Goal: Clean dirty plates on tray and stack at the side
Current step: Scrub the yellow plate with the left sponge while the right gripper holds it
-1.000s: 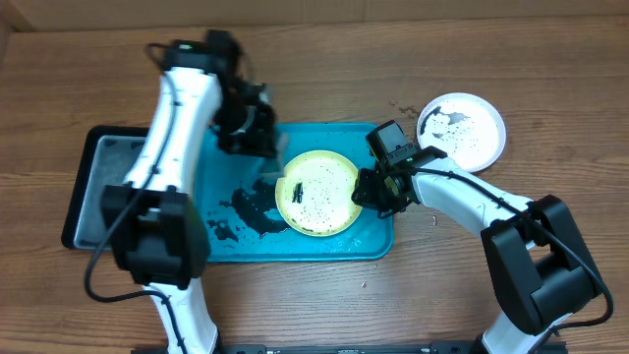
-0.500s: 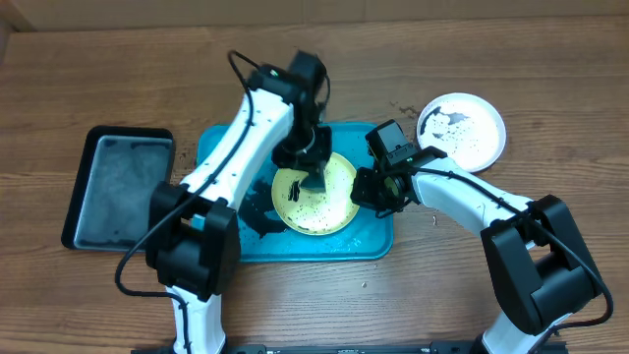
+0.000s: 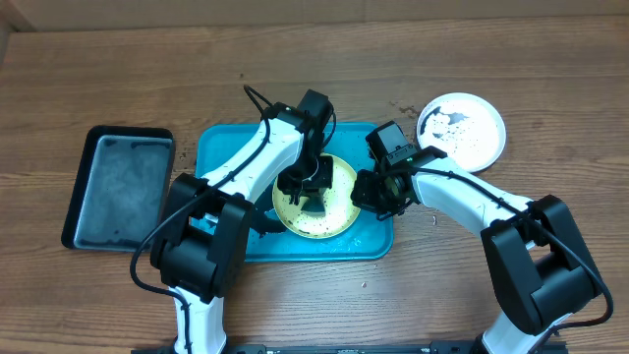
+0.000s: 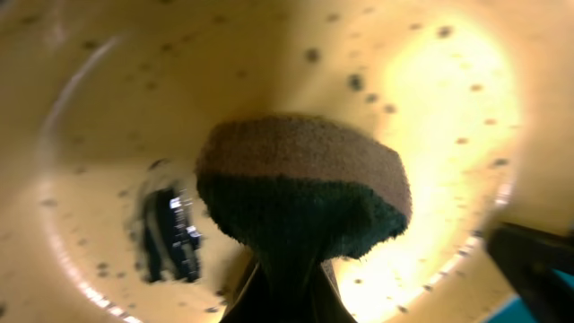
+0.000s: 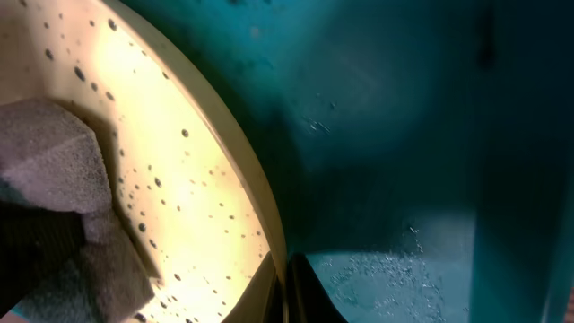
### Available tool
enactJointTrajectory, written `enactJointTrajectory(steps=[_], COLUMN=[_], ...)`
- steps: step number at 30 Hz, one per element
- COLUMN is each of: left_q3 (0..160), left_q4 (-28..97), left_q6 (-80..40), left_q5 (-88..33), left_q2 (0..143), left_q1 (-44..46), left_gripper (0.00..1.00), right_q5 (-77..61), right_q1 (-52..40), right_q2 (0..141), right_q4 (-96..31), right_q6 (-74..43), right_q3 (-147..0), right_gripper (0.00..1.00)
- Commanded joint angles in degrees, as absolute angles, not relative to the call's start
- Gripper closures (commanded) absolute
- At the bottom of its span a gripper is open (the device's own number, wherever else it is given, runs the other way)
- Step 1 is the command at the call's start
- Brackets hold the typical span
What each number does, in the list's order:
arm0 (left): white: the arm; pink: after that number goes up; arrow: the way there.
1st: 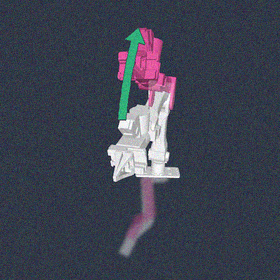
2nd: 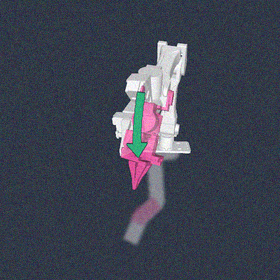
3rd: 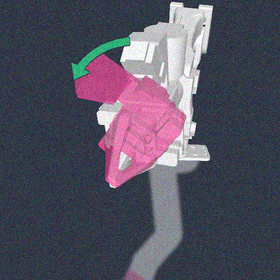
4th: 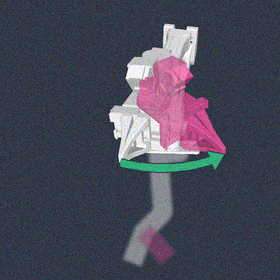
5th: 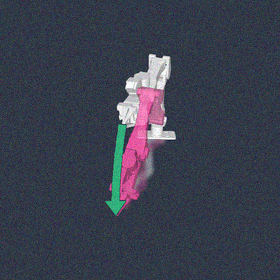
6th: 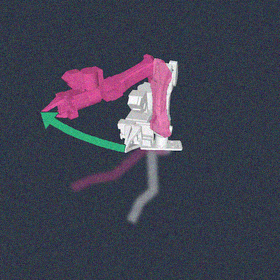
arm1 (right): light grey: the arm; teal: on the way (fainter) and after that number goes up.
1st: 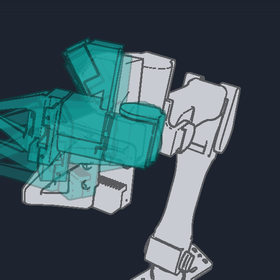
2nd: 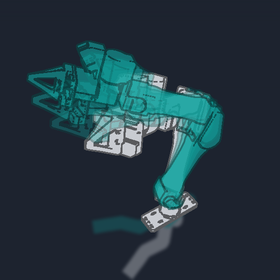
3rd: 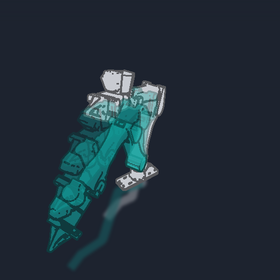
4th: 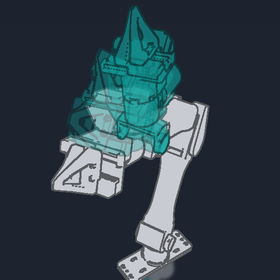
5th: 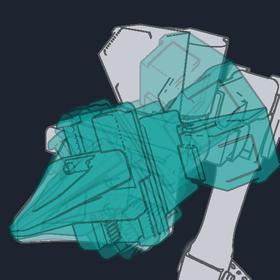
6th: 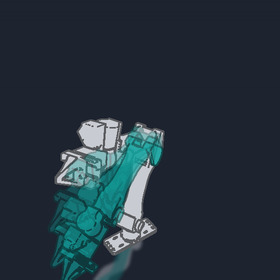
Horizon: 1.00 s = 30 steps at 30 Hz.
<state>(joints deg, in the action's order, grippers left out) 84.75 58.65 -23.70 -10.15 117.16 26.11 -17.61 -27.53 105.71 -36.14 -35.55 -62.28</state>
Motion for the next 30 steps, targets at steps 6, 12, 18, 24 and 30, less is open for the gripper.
enactJointTrajectory(steps=[6, 12, 18, 24, 30], left_q3=[82.32, 82.32, 83.02, 86.56, 86.39], left_q4=[56.9, 59.55, 60.2, 61.04, 57.98], left_q6=[-24.45, -24.23, -19.0, -7.05, -10.57], left_q5=[-5.74, 5.65, 2.59, -28.18, -31.16], left_q2=[117.01, 117.01, 116.99, 116.97, 116.99], left_q1=[24.16, 20.64, 15.97, 14.68, 19.51], left_gripper=[0.96, 0.96, 0.96, 0.96, 0.96], right_q5=[-18.13, -18.15, -21.12, -22.87, -22.81], right_q1=[-27.66, -27.68, -27.7, -27.68, -27.7], right_q2=[105.56, 105.56, 105.56, 105.56, 105.58], right_q4=[-36.36, -36.1, -35.51, -34.68, -34.46], right_q6=[-34.09, -34.06, -32.62, -34.92, -35.77], right_q3=[-63.79, -63.79, -63.79, -63.79, -63.79], right_gripper=[0.96, 0.96, 0.96, 0.96, 0.96])
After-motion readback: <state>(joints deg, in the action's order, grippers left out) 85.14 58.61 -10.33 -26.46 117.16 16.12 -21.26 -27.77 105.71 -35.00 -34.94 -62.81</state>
